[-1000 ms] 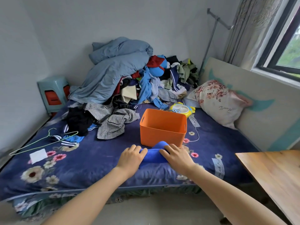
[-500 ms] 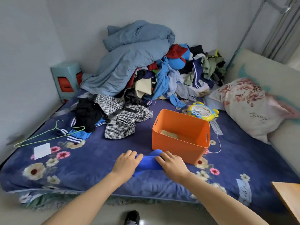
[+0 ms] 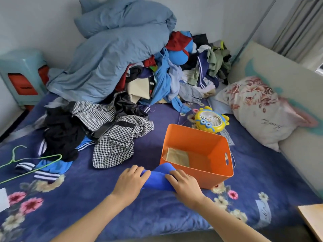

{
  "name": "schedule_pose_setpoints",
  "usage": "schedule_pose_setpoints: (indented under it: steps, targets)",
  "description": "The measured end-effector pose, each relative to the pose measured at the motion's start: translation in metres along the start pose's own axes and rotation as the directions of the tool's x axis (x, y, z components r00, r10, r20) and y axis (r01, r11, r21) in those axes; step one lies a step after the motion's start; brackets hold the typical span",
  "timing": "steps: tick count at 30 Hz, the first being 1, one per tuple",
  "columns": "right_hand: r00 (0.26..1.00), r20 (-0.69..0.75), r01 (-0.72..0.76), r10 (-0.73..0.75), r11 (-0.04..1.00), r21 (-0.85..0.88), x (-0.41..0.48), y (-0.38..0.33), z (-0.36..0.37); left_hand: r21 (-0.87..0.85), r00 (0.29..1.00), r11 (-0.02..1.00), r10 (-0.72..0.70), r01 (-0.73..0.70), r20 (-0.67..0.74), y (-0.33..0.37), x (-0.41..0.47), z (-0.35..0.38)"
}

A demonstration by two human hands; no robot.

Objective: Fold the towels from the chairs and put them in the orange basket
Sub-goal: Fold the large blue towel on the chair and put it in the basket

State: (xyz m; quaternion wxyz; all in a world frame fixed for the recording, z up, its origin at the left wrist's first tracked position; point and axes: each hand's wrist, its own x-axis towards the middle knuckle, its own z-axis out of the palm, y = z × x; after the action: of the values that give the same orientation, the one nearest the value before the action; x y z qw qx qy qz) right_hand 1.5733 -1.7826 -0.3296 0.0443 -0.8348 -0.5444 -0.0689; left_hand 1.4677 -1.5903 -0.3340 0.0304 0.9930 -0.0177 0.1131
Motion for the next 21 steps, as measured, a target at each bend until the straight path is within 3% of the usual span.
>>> schedule_pose_setpoints:
  steps: [6,11,15,21]
  targets:
    - [0.985,-0.150,-0.094,0.088,0.995,-0.037,0.002,0.040,-0.016,-0.025,0.986,0.997,0.074,-0.079,-0.150,0.004,0.055,0.002]
    - [0.956,-0.272,-0.138,0.114,0.988,-0.071,0.003,0.084,-0.031,0.020,0.976,0.992,0.130,-0.128,-0.174,0.020,0.106,-0.003]
    - [0.953,-0.266,-0.166,0.142,0.984,-0.070,0.007,0.122,-0.023,0.040,0.983,0.988,0.152,-0.148,-0.106,0.028,0.148,0.009]
    - [0.968,-0.092,-0.229,0.232,0.972,0.047,0.014,0.184,0.000,0.079,0.979,0.979,0.181,-0.189,0.094,0.038,0.213,0.037]
